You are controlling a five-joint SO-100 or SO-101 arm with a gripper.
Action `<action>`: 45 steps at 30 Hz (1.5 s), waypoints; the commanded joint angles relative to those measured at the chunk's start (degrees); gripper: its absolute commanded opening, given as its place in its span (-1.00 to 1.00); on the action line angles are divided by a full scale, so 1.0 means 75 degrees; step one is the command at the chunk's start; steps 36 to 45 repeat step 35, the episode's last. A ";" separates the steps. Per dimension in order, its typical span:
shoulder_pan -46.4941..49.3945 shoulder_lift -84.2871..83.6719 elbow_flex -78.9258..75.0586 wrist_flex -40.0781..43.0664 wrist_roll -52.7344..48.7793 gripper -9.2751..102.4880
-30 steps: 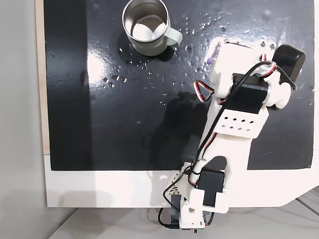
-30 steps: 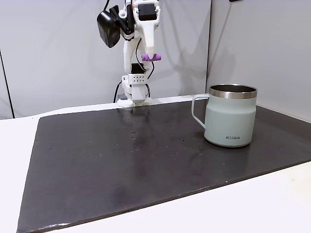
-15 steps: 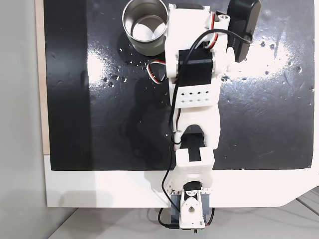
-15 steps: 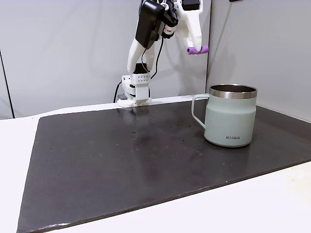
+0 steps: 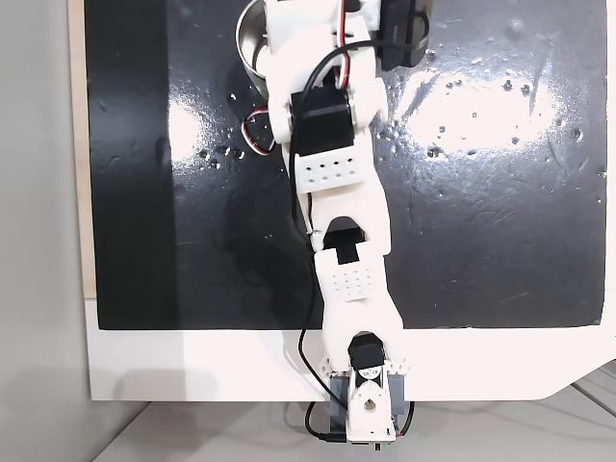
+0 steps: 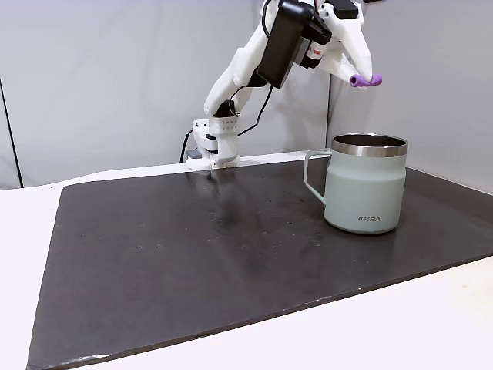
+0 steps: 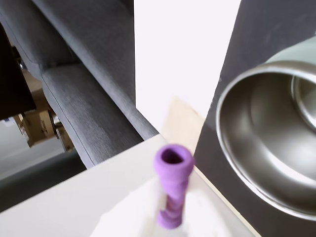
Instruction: Grasp a pengrip and put it in the cup.
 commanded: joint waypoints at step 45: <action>-0.0199 0.0129 -0.0398 0.0738 -0.0258 -0.31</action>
